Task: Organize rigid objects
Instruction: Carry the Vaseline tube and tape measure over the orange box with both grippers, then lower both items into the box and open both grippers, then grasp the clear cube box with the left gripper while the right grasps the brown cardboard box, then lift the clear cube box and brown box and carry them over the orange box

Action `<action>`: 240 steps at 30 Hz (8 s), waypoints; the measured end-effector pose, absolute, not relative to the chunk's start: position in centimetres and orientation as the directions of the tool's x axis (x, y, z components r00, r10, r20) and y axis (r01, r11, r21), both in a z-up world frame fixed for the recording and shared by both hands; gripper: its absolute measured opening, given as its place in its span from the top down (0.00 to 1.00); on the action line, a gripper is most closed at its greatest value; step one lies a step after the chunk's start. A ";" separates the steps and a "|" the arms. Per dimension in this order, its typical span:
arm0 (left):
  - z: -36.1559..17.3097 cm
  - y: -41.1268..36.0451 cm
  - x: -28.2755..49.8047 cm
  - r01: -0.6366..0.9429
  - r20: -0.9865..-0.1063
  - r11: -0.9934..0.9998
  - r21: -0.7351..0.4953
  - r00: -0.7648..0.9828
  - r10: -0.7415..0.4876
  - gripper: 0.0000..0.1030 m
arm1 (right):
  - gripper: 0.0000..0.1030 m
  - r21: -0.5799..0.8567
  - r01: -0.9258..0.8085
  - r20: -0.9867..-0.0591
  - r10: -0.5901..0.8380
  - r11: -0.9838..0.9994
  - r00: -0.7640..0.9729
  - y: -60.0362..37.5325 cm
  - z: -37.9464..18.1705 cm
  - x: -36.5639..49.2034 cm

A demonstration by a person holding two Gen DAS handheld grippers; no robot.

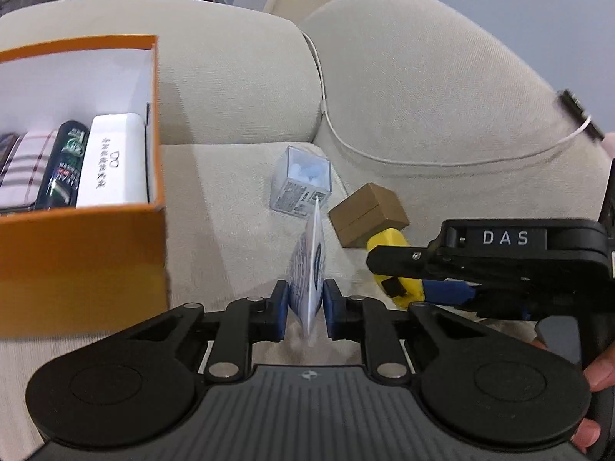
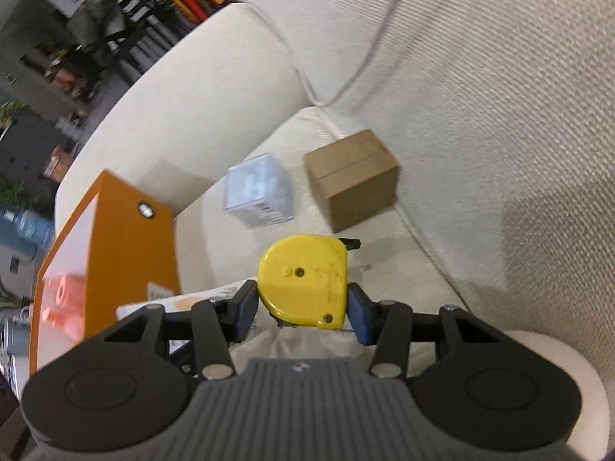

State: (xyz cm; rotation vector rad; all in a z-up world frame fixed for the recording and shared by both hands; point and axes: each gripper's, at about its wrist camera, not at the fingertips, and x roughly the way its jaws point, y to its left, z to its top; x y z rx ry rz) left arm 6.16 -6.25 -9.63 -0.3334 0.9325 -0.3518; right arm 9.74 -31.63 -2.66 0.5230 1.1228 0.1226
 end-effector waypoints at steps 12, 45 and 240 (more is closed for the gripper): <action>-0.6 1.3 2.5 0.098 -0.550 0.826 -0.555 0.702 -0.453 0.81 | 0.52 0.461 -0.084 -0.745 0.436 0.884 0.505 -27.8 5.0 7.6; -11.8 18.7 13.2 -0.416 -0.829 0.736 -0.534 0.430 -0.359 0.81 | 0.52 0.393 -0.469 -0.814 0.536 0.791 0.223 -5.0 0.6 18.0; -3.5 15.0 10.8 -0.075 -0.825 0.962 -0.261 0.534 -0.182 0.49 | 0.55 0.565 -0.344 -0.729 0.649 0.750 0.217 -9.6 3.3 16.3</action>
